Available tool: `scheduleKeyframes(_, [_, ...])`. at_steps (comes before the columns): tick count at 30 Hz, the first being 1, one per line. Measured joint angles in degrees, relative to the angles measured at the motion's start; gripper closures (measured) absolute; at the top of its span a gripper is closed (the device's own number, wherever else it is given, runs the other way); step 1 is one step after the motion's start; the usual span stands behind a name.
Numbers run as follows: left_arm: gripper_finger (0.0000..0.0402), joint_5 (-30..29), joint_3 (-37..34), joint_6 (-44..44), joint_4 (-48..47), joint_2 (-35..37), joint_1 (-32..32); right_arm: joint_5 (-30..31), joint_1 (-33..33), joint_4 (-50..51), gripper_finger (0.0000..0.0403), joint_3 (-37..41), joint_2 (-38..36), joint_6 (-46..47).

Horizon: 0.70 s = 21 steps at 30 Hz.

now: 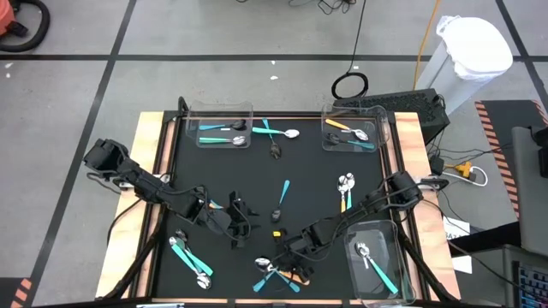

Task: Sort silverware by color (type)
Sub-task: Put the blue spoon into the bottom right transparent bin

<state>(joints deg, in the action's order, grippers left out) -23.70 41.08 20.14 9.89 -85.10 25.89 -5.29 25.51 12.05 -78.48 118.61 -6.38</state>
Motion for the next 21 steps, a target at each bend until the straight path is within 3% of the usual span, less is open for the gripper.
scheduleKeyframes(3, [0.0222, -0.88, 0.00, -0.02, 0.00, 0.00, 0.00, -0.55, -0.06, 0.47, 0.0389, 0.01, -0.64, 2.43])
scheduleKeyframes(8, [0.0222, -1.36, 0.00, 0.27, -0.24, 0.02, 0.00, 0.98, -0.06, 7.17, 0.0389, -2.63, -4.36, 17.21])
scheduleKeyframes(15, [0.0222, -2.96, 0.00, 0.29, -1.19, 0.04, -0.04, 11.55, 0.96, 25.79, 0.0393, -5.18, -16.80, 30.44])
scheduleKeyframes(21, [0.0222, -3.57, 0.00, 0.57, -1.36, 0.04, -0.09, 19.34, 3.17, 49.51, 0.0393, -5.34, -28.64, 52.62])
